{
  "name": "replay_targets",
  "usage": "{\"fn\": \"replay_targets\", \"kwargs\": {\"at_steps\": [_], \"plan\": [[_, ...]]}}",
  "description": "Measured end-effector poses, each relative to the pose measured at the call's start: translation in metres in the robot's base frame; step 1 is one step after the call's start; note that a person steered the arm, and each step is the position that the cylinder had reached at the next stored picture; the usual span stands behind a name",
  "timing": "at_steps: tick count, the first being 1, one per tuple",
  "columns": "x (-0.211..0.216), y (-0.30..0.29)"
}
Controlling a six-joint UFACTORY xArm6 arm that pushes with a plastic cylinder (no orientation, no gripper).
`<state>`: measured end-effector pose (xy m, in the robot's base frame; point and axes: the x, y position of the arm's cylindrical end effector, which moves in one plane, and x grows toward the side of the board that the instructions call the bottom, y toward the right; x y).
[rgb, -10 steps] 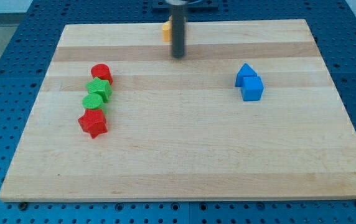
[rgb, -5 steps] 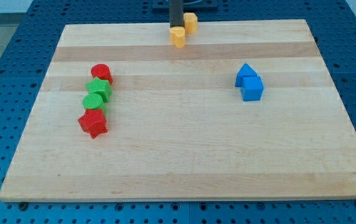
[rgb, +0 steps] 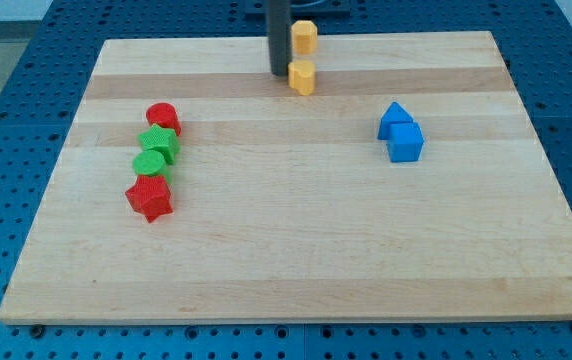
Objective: Slide the yellow heart above the blue triangle
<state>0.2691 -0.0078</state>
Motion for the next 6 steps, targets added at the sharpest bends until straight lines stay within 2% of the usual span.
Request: {"fn": "replay_targets", "kwargs": {"at_steps": [2, 3, 4, 5, 6], "plan": [[0.028, 0.074], [0.028, 0.074], [0.029, 0.045], [0.035, 0.045], [0.037, 0.072]]}}
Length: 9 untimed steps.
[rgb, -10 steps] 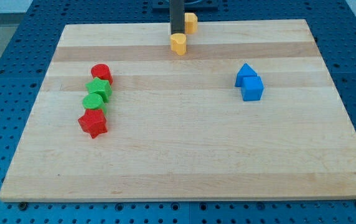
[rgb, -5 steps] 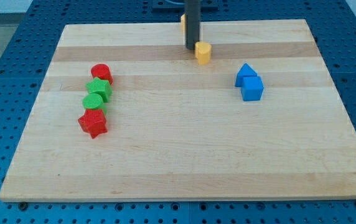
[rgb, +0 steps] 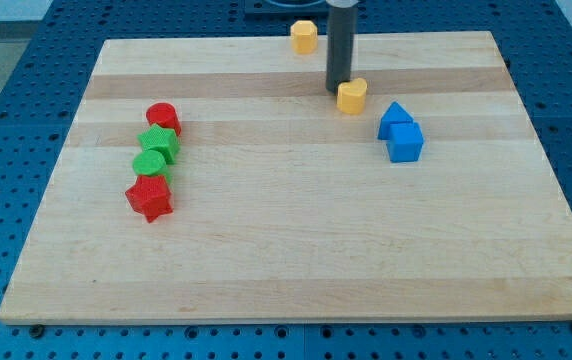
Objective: Slide the yellow heart above the blue triangle
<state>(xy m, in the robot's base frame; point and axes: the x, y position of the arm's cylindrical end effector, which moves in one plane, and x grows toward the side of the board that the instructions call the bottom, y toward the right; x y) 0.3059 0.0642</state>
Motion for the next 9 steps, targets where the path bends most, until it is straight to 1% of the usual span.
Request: {"fn": "replay_targets", "kwargs": {"at_steps": [2, 3, 4, 5, 6, 7, 9], "plan": [[0.0, 0.058], [-0.007, 0.058], [-0.023, -0.01], [-0.019, -0.062], [-0.01, -0.061], [0.004, -0.025], [0.012, 0.01]]}}
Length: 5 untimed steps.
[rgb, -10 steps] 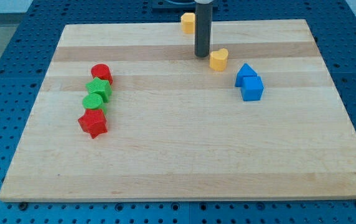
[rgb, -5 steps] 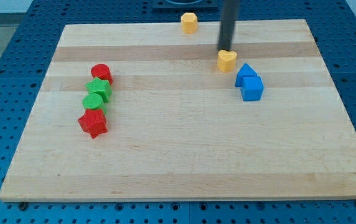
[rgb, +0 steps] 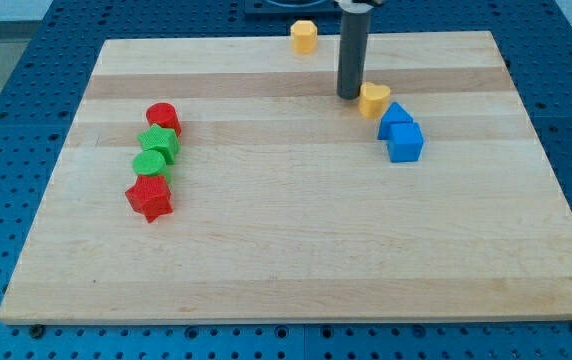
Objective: Slide the yellow heart above the blue triangle
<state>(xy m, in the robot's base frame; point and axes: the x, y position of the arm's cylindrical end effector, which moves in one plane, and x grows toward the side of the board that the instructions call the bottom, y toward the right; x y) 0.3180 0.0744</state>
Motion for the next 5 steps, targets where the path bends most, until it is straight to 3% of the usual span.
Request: {"fn": "replay_targets", "kwargs": {"at_steps": [5], "plan": [[0.001, 0.024]]}}
